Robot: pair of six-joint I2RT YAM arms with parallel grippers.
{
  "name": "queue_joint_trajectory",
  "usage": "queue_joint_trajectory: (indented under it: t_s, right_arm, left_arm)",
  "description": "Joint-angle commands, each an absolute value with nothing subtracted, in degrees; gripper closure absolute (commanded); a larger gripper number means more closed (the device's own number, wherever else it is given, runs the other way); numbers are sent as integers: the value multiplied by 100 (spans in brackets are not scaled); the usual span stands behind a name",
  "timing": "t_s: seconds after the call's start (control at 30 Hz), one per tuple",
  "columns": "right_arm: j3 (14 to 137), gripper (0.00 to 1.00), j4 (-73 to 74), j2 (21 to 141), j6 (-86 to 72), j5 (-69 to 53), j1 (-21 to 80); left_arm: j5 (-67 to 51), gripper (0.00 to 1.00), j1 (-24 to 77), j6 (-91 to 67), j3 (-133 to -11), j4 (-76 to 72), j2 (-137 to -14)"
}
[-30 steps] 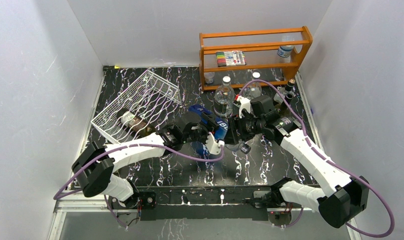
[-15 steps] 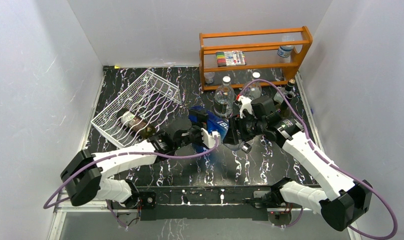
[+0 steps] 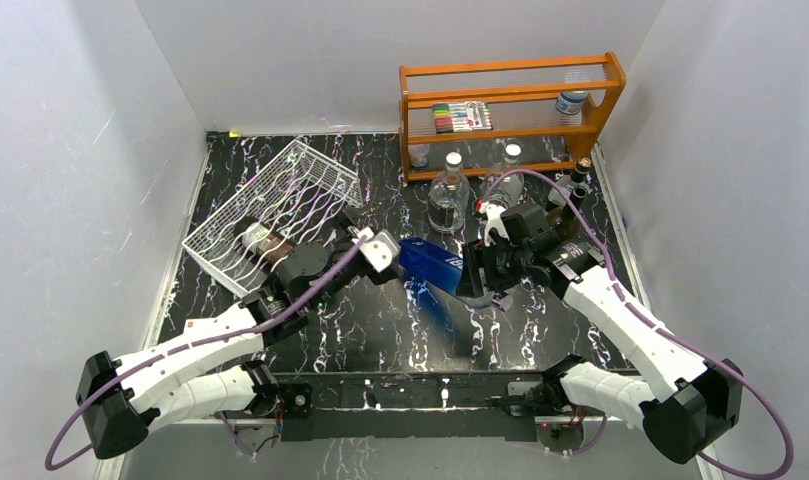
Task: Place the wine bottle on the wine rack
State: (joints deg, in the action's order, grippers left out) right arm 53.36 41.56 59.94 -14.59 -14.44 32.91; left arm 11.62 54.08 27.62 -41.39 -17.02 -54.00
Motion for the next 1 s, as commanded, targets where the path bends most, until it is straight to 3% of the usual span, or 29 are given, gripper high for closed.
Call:
queue_joint_trajectory:
  t_s: [0.0, 0.17, 0.53, 0.77, 0.97]
  right_arm:
    - [5337, 100, 2402, 5607, -1587, -1729, 3309]
    - [5054, 100, 1698, 5337, -1797, -1777, 3355]
    - [4742, 100, 741, 5593, -1700, -1521, 3864]
    - [4608, 100, -410, 6060, -1722, -1250, 4350]
    - [4555, 100, -1246, 6632, -1825, -1148, 4629]
  left_arm:
    - [1743, 2, 5397, 736, -5057, -632, -5420]
    - [1984, 2, 5403, -141, -5819, 476, -5654]
    - [2392, 2, 5260, -13, -6619, 1052, -6019]
    - [392, 2, 3302, -929, -7032, 1444, -6516]
    - [116, 2, 2550, -1293, -6990, 1545, -6549]
